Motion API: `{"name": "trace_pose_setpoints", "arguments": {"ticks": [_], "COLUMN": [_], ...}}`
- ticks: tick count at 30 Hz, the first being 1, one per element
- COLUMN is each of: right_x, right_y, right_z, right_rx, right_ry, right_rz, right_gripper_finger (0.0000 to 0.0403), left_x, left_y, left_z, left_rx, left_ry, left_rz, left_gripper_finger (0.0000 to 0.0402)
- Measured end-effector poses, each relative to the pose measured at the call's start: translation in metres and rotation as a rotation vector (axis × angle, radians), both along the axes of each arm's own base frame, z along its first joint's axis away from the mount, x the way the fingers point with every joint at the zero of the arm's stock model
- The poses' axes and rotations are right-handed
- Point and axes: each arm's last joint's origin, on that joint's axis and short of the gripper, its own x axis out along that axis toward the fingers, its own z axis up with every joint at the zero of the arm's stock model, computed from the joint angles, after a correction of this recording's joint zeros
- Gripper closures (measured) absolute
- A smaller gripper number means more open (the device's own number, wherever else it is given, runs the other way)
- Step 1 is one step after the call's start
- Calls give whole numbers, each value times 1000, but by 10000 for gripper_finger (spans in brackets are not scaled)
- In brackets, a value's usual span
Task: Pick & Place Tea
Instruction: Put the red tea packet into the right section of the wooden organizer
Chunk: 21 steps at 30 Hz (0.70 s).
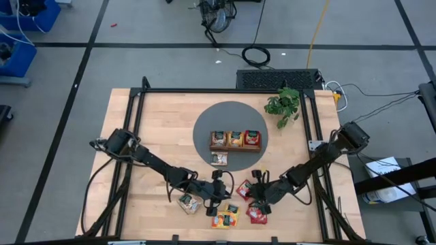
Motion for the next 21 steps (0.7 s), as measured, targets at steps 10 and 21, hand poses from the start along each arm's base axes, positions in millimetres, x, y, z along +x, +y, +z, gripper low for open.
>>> {"name": "trace_pose_setpoints", "arguments": {"ticks": [10, 21], "right_x": [-9, -13], "right_y": [-11, -24], "right_z": [31, 24], "right_rx": [94, 154], "right_ry": [-13, 160], "right_rz": [-143, -172], "right_gripper_finger": [403, 361], "left_x": [31, 48], "left_y": [3, 2], "left_z": [-31, -30], "left_rx": [-2, 162], "left_ry": [15, 19], "left_rz": [-92, -67], "left_gripper_finger": [360, 360]}}
